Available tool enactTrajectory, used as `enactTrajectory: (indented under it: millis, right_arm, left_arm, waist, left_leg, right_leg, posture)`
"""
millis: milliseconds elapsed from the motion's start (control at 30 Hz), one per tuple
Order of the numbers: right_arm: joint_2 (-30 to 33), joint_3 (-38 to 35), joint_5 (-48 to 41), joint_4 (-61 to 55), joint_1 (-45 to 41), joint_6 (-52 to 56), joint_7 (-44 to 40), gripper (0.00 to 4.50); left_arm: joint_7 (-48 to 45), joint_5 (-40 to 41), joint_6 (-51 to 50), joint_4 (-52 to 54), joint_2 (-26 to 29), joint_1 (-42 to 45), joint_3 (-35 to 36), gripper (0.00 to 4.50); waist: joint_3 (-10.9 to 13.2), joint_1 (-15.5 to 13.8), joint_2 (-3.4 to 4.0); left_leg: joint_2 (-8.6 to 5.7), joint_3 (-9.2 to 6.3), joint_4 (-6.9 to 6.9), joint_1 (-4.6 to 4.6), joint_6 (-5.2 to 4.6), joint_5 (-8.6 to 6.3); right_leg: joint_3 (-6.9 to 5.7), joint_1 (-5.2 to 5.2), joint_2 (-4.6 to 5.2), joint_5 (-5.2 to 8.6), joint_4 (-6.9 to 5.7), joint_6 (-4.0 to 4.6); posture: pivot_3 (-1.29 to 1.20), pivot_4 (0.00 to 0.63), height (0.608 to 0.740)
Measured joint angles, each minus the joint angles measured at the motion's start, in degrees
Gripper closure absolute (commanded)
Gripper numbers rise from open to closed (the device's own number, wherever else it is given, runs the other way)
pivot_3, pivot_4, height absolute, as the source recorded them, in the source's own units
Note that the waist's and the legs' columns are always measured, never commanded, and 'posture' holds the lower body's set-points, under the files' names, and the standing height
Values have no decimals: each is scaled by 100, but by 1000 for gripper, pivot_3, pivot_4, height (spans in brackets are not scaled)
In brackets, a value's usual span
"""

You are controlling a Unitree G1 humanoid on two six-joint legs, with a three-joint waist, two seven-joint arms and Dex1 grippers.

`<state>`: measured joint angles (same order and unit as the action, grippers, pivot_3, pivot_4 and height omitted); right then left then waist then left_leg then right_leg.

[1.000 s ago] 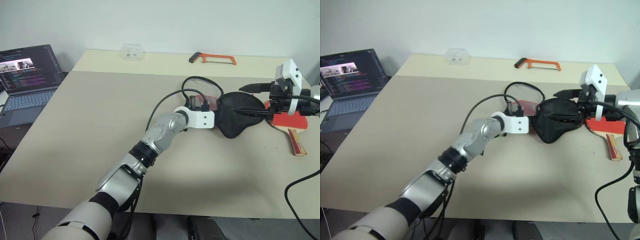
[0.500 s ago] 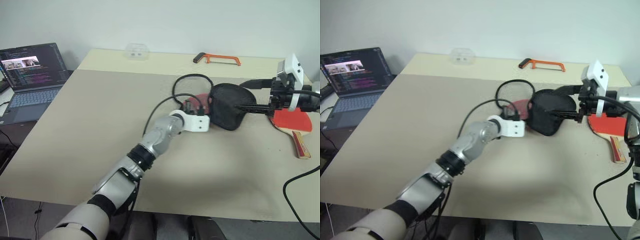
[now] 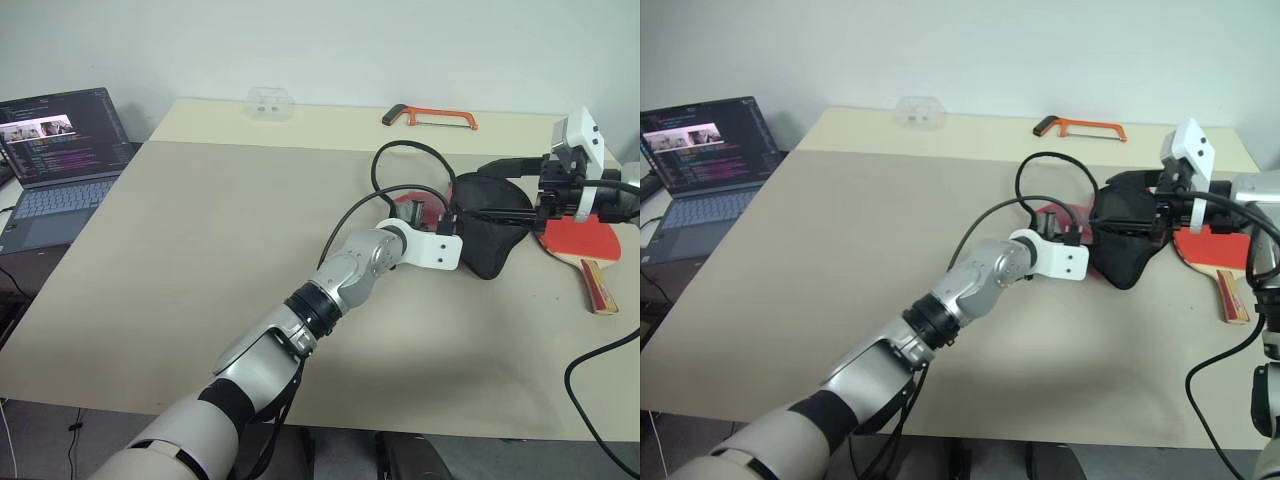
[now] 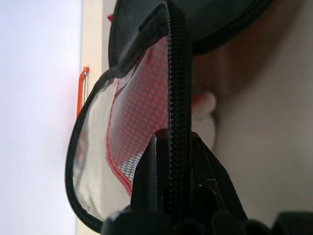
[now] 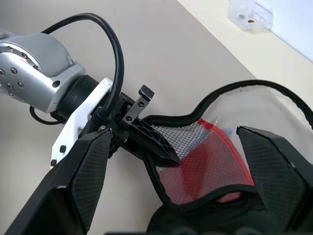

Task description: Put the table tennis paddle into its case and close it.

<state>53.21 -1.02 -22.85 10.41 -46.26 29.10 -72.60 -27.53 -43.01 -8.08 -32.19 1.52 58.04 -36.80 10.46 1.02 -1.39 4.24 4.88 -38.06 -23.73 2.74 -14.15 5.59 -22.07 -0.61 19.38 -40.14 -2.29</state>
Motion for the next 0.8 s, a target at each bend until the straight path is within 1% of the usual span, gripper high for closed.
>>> enactTrajectory:
  millis: [133, 300, 367, 400, 433, 533, 633, 800]
  right_arm:
    - [-6, 0, 1, -6, -1, 0, 3, 0]
    - [-12, 0, 9, 4, -4, 0, -4, 0]
    - [-23, 1, 14, 22, -14, -1, -13, 0]
    - [-34, 1, 16, 46, -25, -6, -22, 0]
    - [-46, 2, 22, 96, -38, -11, -31, 0]
    - [-97, 6, 76, 187, -75, -64, -59, 0]
    - [-190, 12, 135, 245, -181, -119, -71, 0]
    - [-228, 19, 145, 293, -225, -166, -110, 0]
  left_arm:
    - [-163, -15, -53, 487, 179, -175, -5, 4459]
    - [-361, 50, -67, 1388, 638, -552, 116, 4459]
    - [-442, 141, -89, 1702, 795, -708, 265, 3953]
    - [-468, 196, -119, 1831, 867, -791, 346, 3795]
    - [-495, 234, -129, 1927, 961, -856, 371, 3488]
    - [-508, 243, -130, 1965, 1121, -956, 378, 2455]
    - [-437, 244, -117, 1964, 1131, -1008, 379, 1349]
    - [-428, 287, -14, 2155, 1219, -1188, 395, 1349]
  waist:
    - [-1, 11, 1]
    - [-1, 52, 1]
    - [-1, 56, 2]
    - [-1, 57, 2]
    - [-1, 58, 2]
    - [-1, 59, 2]
    - [-1, 59, 2]
    - [-1, 62, 2]
  left_leg:
    - [4, 1, 1, 0, 0, 0]
    - [28, 2, -1, 1, 1, 0]
    - [30, 1, -3, 1, 1, 0]
    - [30, 2, -4, 2, 1, 0]
    - [31, 1, -5, 2, 0, 1]
    - [29, 1, -11, 2, 0, 1]
    - [29, 1, -13, 2, 0, 1]
    - [32, 1, -12, 2, 0, 1]
  right_leg:
    - [0, -1, -1, 0, -1, 0]
    - [1, -2, -1, 0, -6, 0]
    - [1, -2, 0, 0, -10, 0]
    - [1, -2, 0, 0, -11, 0]
    - [0, -2, 0, 0, -12, 0]
    - [0, -2, 0, 0, -19, 0]
    - [1, -3, 0, 0, -20, 0]
    - [2, -3, 0, 0, -20, 0]
  posture:
    - [0, 150, 740]
    - [0, 150, 740]
    - [0, 150, 740]
    - [0, 150, 740]
    - [0, 150, 740]
    - [0, 150, 740]
    - [0, 150, 740]
    - [0, 150, 740]
